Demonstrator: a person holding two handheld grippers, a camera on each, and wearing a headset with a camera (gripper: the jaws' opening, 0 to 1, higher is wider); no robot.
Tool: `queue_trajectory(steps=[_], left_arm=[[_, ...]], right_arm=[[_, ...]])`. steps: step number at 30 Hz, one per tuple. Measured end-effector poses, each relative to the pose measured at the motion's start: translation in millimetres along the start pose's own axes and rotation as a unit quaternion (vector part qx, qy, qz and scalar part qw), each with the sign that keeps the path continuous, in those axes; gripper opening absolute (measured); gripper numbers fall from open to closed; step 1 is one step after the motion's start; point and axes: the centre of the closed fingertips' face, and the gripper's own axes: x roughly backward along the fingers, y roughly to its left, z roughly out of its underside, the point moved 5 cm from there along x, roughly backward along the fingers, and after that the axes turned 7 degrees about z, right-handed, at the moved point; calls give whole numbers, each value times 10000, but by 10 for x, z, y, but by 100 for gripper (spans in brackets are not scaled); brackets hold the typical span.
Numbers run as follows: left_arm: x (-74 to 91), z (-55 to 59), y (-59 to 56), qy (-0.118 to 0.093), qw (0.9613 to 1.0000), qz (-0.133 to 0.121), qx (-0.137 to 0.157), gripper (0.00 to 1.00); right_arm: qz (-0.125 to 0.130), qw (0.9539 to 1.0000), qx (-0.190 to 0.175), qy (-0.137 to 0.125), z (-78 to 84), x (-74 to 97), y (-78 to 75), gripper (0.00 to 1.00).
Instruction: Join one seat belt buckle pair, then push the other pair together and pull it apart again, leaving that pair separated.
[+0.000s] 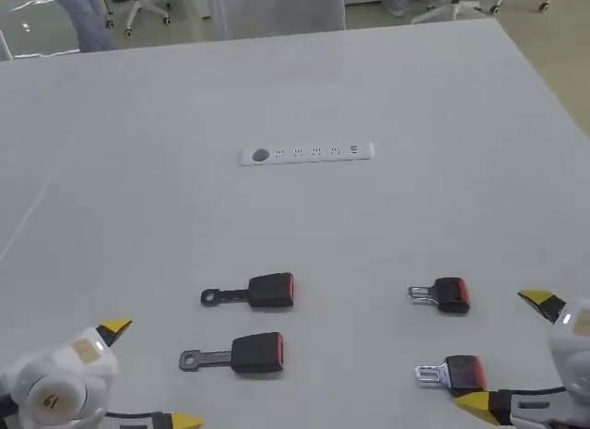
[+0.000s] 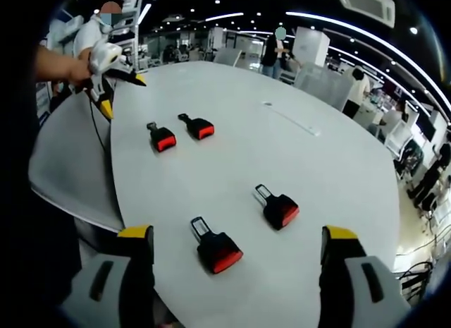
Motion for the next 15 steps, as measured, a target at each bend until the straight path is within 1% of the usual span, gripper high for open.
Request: queue_trajectory(steps=[4, 5, 7, 10, 12, 15], left_arm=[[11, -24, -54, 21, 9999, 56, -87, 100], [19, -37, -49, 18, 9999, 56, -145, 100], [17, -38, -21, 6, 9999, 33, -129, 100], [2, -38, 4, -5, 10000, 10, -83, 100], [-8, -57, -17, -7, 9999, 19, -102, 100], [-25, -68, -62, 4, 9998, 68, -193, 100]], right_arm=[[59, 9999, -85, -11, -21, 29, -5, 99], [80, 9999, -92, -69, -48, 53, -1, 99], [116, 9998, -88, -108, -58, 73, -5, 99], [137, 9998, -122, -72, -18, 93, -23, 99], [160, 9998, -133, -43, 8, 110, -41, 99], [205, 9997, -140, -69, 22, 118, -61, 99]])
